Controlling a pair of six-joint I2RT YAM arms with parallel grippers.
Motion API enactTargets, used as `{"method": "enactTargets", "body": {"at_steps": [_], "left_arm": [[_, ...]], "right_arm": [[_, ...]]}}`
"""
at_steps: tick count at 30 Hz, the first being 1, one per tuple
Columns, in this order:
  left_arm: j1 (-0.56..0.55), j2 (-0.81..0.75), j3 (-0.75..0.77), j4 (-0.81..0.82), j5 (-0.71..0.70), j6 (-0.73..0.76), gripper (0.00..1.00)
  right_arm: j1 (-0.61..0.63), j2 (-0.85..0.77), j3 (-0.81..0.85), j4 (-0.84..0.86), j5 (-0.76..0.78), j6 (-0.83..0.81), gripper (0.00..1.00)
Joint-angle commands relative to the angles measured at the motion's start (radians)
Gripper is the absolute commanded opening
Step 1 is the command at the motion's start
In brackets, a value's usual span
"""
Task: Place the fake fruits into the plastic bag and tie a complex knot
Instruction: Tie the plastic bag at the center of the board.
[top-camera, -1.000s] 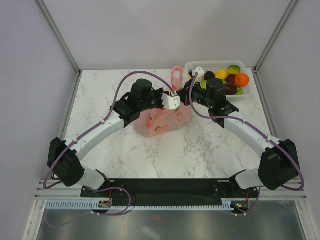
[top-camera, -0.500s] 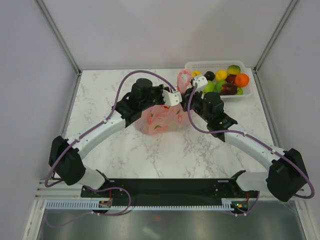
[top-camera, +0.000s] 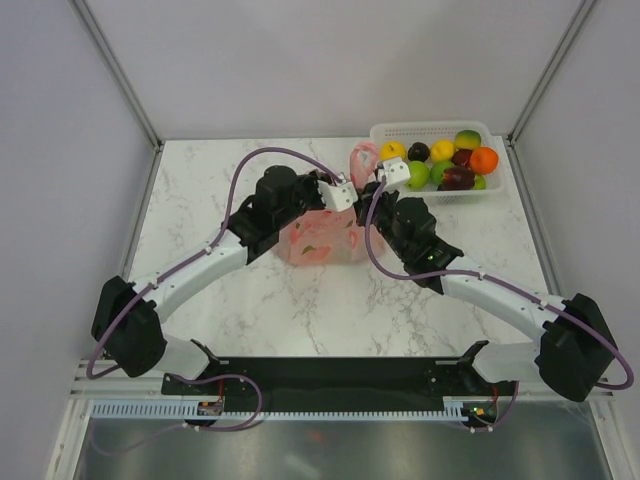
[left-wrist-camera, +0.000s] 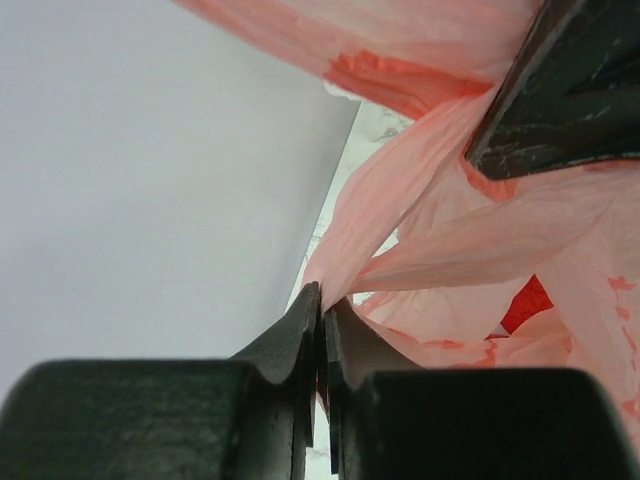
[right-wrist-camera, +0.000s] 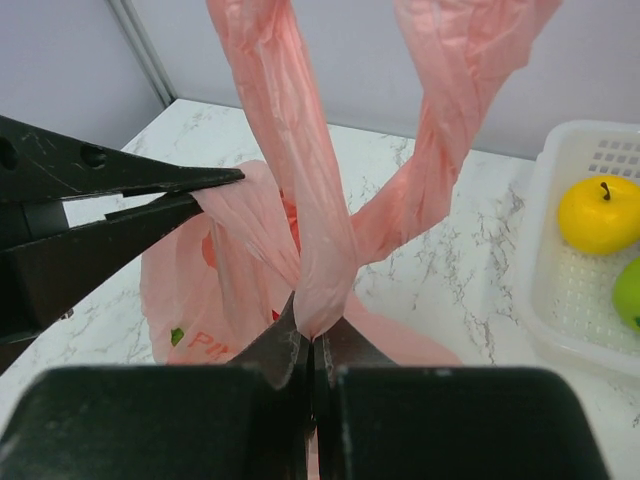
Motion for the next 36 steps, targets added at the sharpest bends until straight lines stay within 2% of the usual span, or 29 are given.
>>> {"method": "enactTargets", "body": {"at_steps": [1, 5, 8, 9, 12, 17, 23, 25, 26, 28, 29, 32, 36], "left_arm": [[0.026, -0.035, -0.029, 0.088, -0.060, -0.059, 0.12], [0.030, -0.057, -0.078, 0.123, -0.095, -0.083, 0.15], [0.030, -0.093, -0.115, 0.131, -0.059, -0.115, 0.23], [0.030, -0.107, -0.126, 0.131, -0.031, -0.126, 0.30], [0.030, -0.150, -0.099, 0.060, -0.002, -0.164, 0.40], [0.030, -0.178, -0.025, -0.147, 0.032, -0.210, 0.45], [0.030, -0.267, -0.006, -0.187, 0.058, -0.290, 0.56], [0.030, -0.306, -0.005, -0.184, 0.081, -0.325, 0.74], [0.030, -0.316, 0.003, -0.179, 0.092, -0.374, 0.88], [0.030, -0.319, 0.020, -0.152, 0.096, -0.437, 0.94], [0.031, -0.310, 0.047, -0.126, 0.080, -0.515, 0.97], [0.036, -0.253, 0.128, -0.112, 0.052, -0.659, 0.97], [0.037, -0.176, 0.213, -0.098, 0.147, -0.730, 0.97]], "right_arm": [[0.000, -0.005, -0.036, 0.090, 0.055, -0.012, 0.00], [-0.001, -0.005, -0.045, 0.093, 0.070, -0.040, 0.00], [-0.001, -0.007, -0.047, 0.093, 0.067, -0.066, 0.00], [-0.001, -0.007, -0.046, 0.093, 0.063, -0.074, 0.00], [-0.012, -0.004, -0.027, 0.066, 0.021, -0.083, 0.00], [-0.023, 0.009, 0.007, 0.001, -0.042, -0.078, 0.00], [-0.029, 0.005, 0.013, -0.017, -0.095, -0.092, 0.00], [-0.029, 0.005, 0.014, -0.026, -0.115, -0.103, 0.00], [-0.029, 0.005, 0.014, -0.029, -0.125, -0.104, 0.00], [-0.030, 0.002, 0.014, -0.030, -0.141, -0.118, 0.00], [-0.030, -0.004, 0.014, -0.030, -0.151, -0.124, 0.00], [-0.032, -0.007, 0.014, -0.036, -0.158, -0.133, 0.00], [-0.032, -0.011, 0.019, -0.051, -0.166, -0.141, 0.00]]}}
